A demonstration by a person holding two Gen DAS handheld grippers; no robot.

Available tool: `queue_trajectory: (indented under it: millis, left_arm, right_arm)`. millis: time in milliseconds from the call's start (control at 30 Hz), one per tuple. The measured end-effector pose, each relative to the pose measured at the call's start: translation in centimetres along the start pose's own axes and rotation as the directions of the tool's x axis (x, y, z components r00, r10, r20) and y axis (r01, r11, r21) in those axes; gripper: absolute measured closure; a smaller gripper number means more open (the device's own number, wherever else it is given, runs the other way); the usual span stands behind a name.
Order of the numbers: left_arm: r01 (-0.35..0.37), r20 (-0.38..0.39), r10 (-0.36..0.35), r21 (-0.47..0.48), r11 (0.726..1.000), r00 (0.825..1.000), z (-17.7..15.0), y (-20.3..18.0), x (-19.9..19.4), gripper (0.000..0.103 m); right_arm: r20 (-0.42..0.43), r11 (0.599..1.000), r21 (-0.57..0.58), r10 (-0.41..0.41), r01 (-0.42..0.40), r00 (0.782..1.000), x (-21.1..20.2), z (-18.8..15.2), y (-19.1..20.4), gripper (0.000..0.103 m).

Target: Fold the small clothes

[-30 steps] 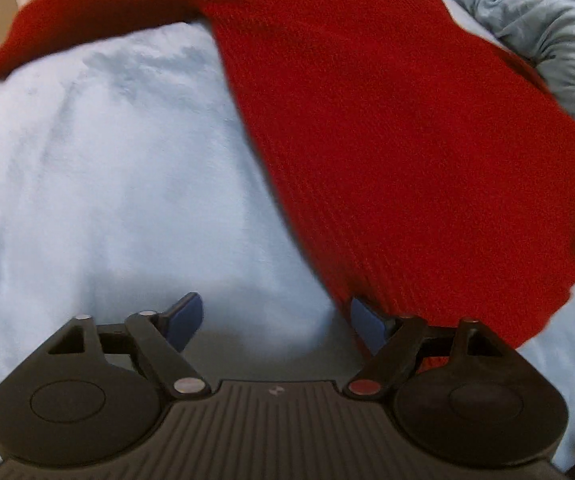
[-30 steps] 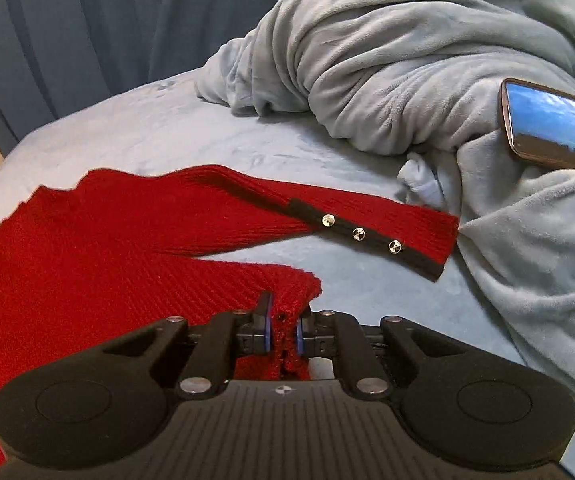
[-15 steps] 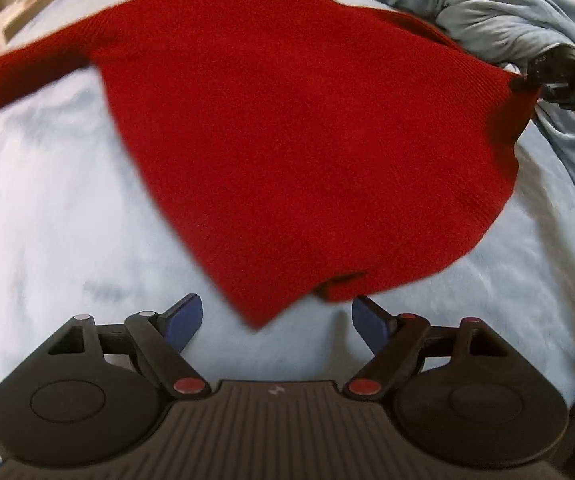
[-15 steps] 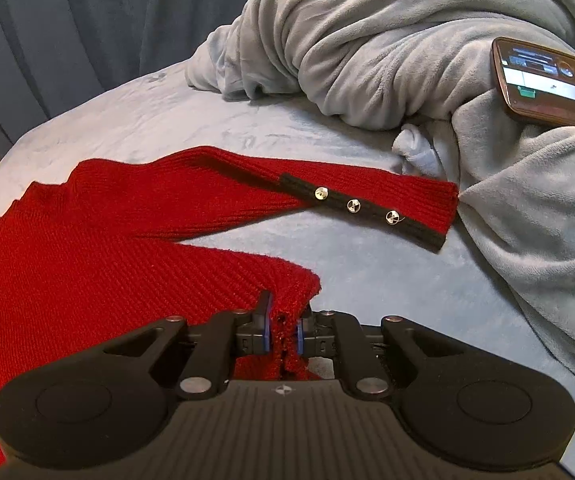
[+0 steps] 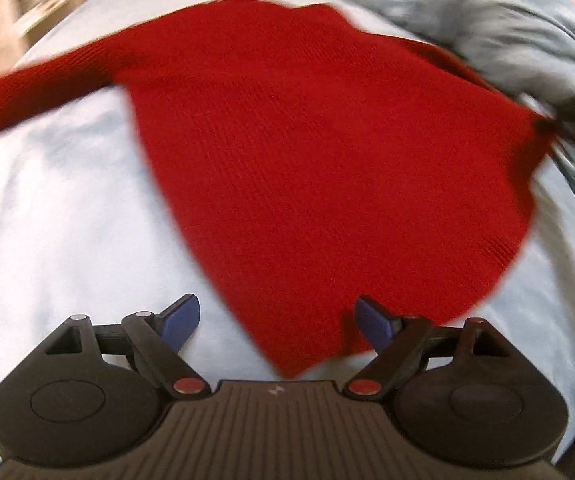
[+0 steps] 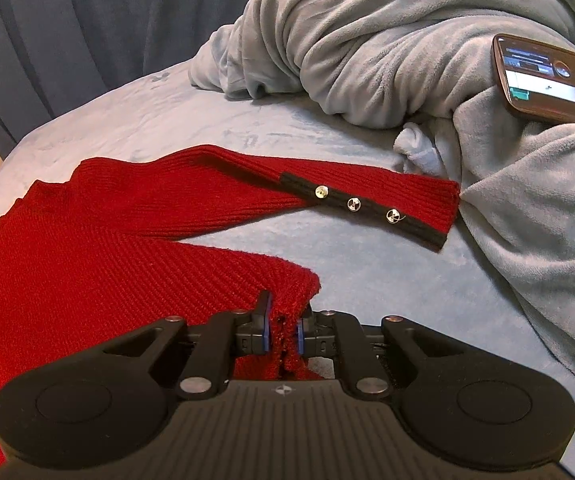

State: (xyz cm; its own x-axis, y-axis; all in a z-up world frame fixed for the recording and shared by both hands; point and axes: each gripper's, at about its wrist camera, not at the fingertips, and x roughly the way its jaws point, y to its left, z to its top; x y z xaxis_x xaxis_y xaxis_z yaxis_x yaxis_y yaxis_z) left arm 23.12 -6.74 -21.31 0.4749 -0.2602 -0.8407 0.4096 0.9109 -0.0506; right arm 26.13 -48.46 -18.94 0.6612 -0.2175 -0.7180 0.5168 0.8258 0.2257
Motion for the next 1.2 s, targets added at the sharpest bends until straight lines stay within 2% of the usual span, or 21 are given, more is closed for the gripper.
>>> queue_trajectory:
  millis: [100, 200, 267, 400, 467, 500, 600, 633, 700, 733, 767, 833, 967, 1100, 1200]
  left_arm:
    - [-0.027, -0.008, 0.028, 0.14, 0.99, 1.0, -0.5, -3.0, 1.1, 0.013]
    - [-0.089, -0.024, 0.095, 0.196, 0.976, 0.995, -1.1, -4.2, 2.9, 0.013]
    - [-0.087, -0.029, 0.092, 0.144, 0.986, 0.995, -0.9, -3.7, 2.9, 0.012]
    - [-0.138, -0.004, 0.138, 0.0, 0.99, 0.99, 0.4, -0.6, 2.3, 0.012]
    - [-0.071, -0.011, 0.071, -0.095, 0.993, 0.997, 1.2, 1.4, 2.0, 0.012]
    - [-0.055, -0.011, 0.054, -0.136, 0.989, 0.998, 1.4, 2.5, 1.8, 0.011]
    - [-0.078, -0.029, 0.074, -0.205, 0.976, 0.997, 2.1, 4.2, 2.2, 0.004]
    - [-0.082, -0.038, 0.075, -0.227, 0.97, 0.996, 2.0, 4.7, 2.6, 0.004]
    - [-0.082, -0.063, 0.067, -0.273, 0.958, 0.996, 2.2, 5.5, 3.5, 0.003]
    - [-0.078, -0.07, 0.06, -0.289, 0.954, 0.996, 2.3, 5.6, 3.7, 0.003]
    - [-0.073, -0.073, 0.054, -0.298, 0.952, 0.996, 2.1, 5.6, 3.7, 0.003]
    - [-0.077, -0.077, 0.057, -0.286, 0.955, 0.995, 2.1, 5.0, 3.8, 0.002]
    - [-0.092, -0.102, 0.067, -0.273, 0.957, 0.993, 1.4, 4.7, 3.8, 0.002]
    - [-0.168, -0.109, 0.148, -0.198, 0.966, 0.983, 0.5, 2.9, 4.4, 0.001]
    - [-0.189, -0.104, 0.173, -0.168, 0.968, 0.979, 0.0, 2.1, 4.3, 0.0]
  right_arm:
    - [-0.004, 1.0, -0.002, -0.002, 0.001, 1.0, 0.0, -0.1, 0.1, 0.091]
    - [-0.005, 1.0, -0.023, 0.0, -0.001, 1.0, -0.1, -0.1, 0.2, 0.091]
    - [-0.004, 1.0, -0.03, 0.004, -0.004, 1.0, -0.1, 0.0, 0.1, 0.091]
    - [-0.005, 1.0, -0.015, 0.006, -0.006, 1.0, 0.1, -0.1, -0.2, 0.091]
    - [-0.008, 1.0, -0.005, 0.006, -0.006, 1.0, 0.1, -0.2, -0.2, 0.091]
    - [-0.01, 1.0, -0.001, 0.007, -0.007, 1.0, 0.2, -0.2, -0.3, 0.09]
    - [-0.019, 1.0, 0.017, 0.01, -0.009, 1.0, 0.3, -0.3, -0.7, 0.088]
    - [-0.024, 0.999, 0.03, 0.017, -0.016, 1.0, 0.3, -0.4, -1.0, 0.082]
    - [-0.02, 0.996, 0.068, 0.054, -0.053, 0.998, -0.1, -0.6, -2.1, 0.08]
    - [-0.011, 0.992, 0.1, 0.083, -0.081, 0.997, -0.4, -0.7, -3.1, 0.074]
    - [-0.006, 0.988, 0.123, 0.096, -0.095, 0.995, -0.8, -0.9, -4.0, 0.066]
    - [0.004, 0.986, 0.138, 0.094, -0.094, 0.996, -1.5, -1.6, -5.6, 0.06]
    - [-0.017, 0.992, 0.084, 0.095, -0.093, 0.995, -2.2, -3.6, -7.5, 0.052]
    - [-0.038, 0.996, -0.061, 0.062, -0.064, 0.997, -1.4, -5.4, -6.5, 0.047]
    - [-0.043, 0.988, -0.139, 0.065, -0.07, 0.997, 0.0, -6.0, -4.6, 0.043]
